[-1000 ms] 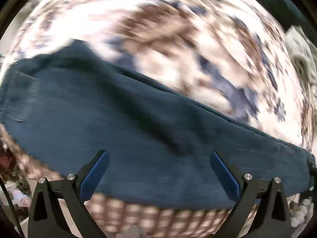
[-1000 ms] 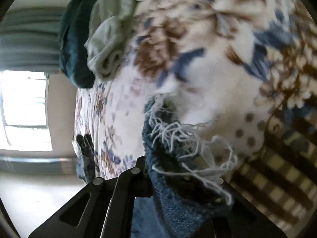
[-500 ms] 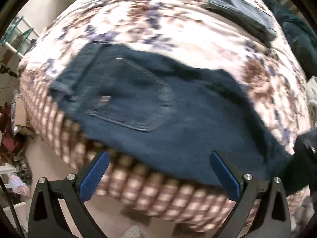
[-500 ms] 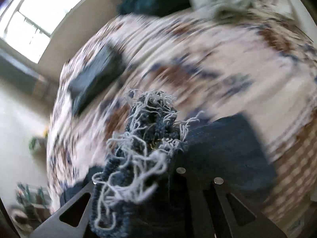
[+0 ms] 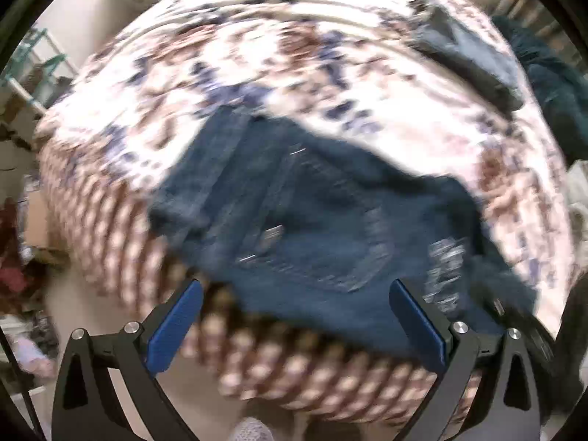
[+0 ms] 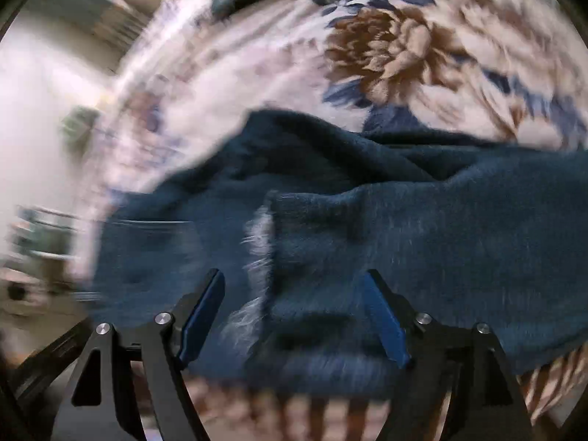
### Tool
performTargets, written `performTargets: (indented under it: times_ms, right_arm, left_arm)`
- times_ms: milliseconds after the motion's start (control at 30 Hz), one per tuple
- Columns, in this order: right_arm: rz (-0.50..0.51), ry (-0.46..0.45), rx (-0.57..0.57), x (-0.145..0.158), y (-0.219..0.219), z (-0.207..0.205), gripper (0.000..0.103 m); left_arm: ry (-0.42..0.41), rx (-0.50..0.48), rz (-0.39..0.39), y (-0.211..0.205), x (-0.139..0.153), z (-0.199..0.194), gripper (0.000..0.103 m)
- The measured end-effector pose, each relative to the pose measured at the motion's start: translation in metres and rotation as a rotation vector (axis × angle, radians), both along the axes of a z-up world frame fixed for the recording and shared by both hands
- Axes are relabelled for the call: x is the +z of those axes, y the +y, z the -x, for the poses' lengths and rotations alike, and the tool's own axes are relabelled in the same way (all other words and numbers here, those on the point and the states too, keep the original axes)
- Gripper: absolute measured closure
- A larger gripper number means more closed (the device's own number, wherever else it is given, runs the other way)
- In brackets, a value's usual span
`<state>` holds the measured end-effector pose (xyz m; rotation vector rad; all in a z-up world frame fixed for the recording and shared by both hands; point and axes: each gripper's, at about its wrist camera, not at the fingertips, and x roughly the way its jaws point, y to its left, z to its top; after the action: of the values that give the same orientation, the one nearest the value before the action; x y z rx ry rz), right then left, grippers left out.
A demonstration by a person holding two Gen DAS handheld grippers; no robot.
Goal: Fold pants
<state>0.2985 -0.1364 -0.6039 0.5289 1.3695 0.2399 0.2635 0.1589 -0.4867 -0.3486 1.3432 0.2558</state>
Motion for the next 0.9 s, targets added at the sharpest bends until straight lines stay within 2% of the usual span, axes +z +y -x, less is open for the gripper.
performTargets:
  times_ms: [67,100,133,200,300,367,400,467,567,700,800,900]
  right_arm:
    - [-0.071,0.006,-0.065,0.020,-0.040,0.015,0.024]
    - [-0.064,0.006,-0.094,0.027,-0.059,0.022,0.024]
    - [-0.031,0.013,-0.129,0.033,-0.080,0.028,0.024]
    - [0.063,0.053,-0.215,0.035,-0.128,0.041,0.024]
    - [0.142,0.143,-0.299,0.010,-0.189,0.051,0.024]
    - [0.172,0.224,-0.291,-0.023,-0.217,0.049,0.024]
    - [0.166,0.252,-0.266,-0.037,-0.223,0.048,0.024]
    - [0.232,0.315,-0.174,-0.064,-0.227,0.045,0.022]
    - [0.187,0.320,-0.155,-0.074,-0.238,0.050,0.020]
    - [0.192,0.346,-0.130,-0.078,-0.250,0.051,0.020]
    - [0.225,0.359,-0.109,-0.073,-0.245,0.040,0.020]
    - [0.236,0.344,-0.094,-0.061,-0.238,0.033,0.020]
  left_arm:
    - [-0.009,-0.021,0.075,-0.018,0.001,-0.021,0.000]
    - [-0.011,-0.033,0.111,-0.028,-0.001,-0.029,0.000]
    - [0.003,-0.060,0.151,-0.044,-0.007,-0.042,0.000]
    - [0.034,-0.108,0.173,-0.069,-0.021,-0.059,0.000]
    - [0.094,-0.183,0.143,-0.107,-0.052,-0.080,0.000]
    - [0.132,-0.243,0.071,-0.128,-0.071,-0.085,0.000]
    - [0.148,-0.279,0.040,-0.137,-0.080,-0.084,0.000]
    - [0.215,-0.353,-0.081,-0.149,-0.100,-0.074,0.000]
    - [0.235,-0.420,-0.160,-0.150,-0.109,-0.047,0.000]
    - [0.244,-0.389,-0.151,-0.135,-0.103,-0.027,0.000]
    - [0.250,-0.339,-0.152,-0.127,-0.084,-0.027,0.000]
    - [0.177,-0.262,-0.067,-0.119,-0.060,-0.033,0.000]
